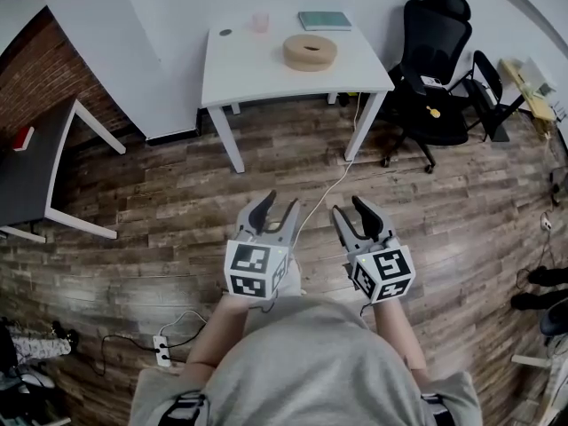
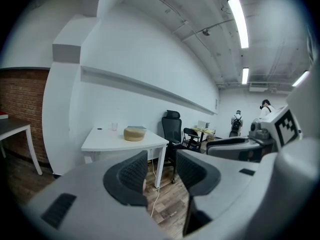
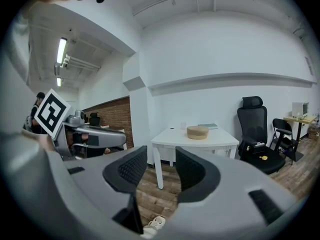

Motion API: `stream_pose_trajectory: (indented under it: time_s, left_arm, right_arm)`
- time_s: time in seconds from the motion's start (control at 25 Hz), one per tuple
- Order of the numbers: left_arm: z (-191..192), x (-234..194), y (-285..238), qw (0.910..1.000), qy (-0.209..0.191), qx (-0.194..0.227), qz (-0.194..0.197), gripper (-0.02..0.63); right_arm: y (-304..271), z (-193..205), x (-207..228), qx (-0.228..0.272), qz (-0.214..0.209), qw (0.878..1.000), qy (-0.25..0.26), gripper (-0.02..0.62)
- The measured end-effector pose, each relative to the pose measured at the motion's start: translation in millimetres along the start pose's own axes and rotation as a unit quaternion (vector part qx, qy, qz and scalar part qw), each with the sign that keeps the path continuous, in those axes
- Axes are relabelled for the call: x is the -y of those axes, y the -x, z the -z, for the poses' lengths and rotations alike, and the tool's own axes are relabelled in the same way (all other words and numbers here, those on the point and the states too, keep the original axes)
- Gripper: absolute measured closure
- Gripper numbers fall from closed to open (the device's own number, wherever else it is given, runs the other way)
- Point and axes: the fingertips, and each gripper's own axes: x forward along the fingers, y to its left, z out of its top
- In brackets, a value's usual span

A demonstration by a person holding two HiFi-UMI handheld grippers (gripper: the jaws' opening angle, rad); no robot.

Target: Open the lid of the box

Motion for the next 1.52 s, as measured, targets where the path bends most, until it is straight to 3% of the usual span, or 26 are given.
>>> stream_pose_trajectory:
  time_s: [0.68,1.52]
  left_arm:
    - [-32,-92,-130,0.9998,0.008,-0.018,0.007,0.41]
    - [-85,-204,-263,0.9988,-0.002,-0.03,0.038,0.383]
  right_arm:
    - [-144,-38,74,-0.01,0.006,1.0,-0.004,0.39]
    - [-312,-95,125,-0.003,0.021,1.0,-0.005,0.387]
